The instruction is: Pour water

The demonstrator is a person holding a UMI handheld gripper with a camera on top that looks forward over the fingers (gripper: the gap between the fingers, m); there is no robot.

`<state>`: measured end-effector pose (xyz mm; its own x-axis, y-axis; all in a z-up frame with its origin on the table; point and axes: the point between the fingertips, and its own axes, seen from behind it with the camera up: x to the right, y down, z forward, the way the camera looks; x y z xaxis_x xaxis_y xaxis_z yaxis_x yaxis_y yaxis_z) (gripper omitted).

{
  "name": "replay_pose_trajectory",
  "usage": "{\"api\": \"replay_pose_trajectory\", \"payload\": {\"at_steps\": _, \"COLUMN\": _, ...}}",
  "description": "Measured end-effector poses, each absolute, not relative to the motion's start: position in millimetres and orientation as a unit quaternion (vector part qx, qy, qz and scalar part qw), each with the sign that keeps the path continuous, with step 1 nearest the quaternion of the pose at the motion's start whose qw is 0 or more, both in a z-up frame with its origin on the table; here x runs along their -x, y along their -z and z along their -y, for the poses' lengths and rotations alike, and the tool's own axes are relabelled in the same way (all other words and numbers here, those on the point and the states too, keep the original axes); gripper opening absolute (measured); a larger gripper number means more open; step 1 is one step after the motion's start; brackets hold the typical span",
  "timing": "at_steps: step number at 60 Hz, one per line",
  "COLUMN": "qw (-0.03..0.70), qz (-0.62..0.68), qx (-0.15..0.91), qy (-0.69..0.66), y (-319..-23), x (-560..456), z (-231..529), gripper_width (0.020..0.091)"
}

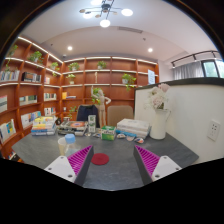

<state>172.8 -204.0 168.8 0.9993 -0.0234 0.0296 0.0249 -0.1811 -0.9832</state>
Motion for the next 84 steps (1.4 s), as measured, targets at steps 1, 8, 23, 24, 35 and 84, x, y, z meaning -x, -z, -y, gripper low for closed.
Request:
{"api": "replay_pose_trajectory", "payload": {"at_steps": 1, "qw": 0.638, "qz": 0.001, "qx": 0.770, "qy": 0.015, "y": -167, "x": -170, "z": 205, "gripper_width": 0.0814}}
{"api": "replay_pose_trajectory", "payload": {"at_steps": 8, "qw": 0.627, "qz": 0.008, "qx": 0.779, "qy": -0.022, "y": -147, "x": -140, "z": 208, "gripper_width": 0.0815}}
{"api": "replay_pose_trajectory", "payload": {"at_steps": 23, "qw": 0.623, "qz": 0.048, "qx": 0.778, "qy": -0.059, "y": -77, "x": -58, "z": 181, "gripper_width": 0.0817}}
{"api": "replay_pose_trajectory", "payload": {"at_steps": 24, "qw": 0.625, "qz": 0.050, "qx": 0.777, "qy": -0.057, "y": -76, "x": -56, "z": 178, "gripper_width": 0.0822}}
{"api": "replay_pose_trajectory", "payload": {"at_steps": 35, "qw": 0.639, "qz": 0.052, "qx": 0.767, "qy": -0.036, "y": -71, "x": -38, "z": 143, "gripper_width": 0.0842}}
{"api": "replay_pose_trajectory", "payload": {"at_steps": 84, "qw": 0.662, "qz": 0.048, "qx": 0.748, "qy": -0.013, "y": -82, "x": -30, "z": 104, "gripper_width": 0.0293}}
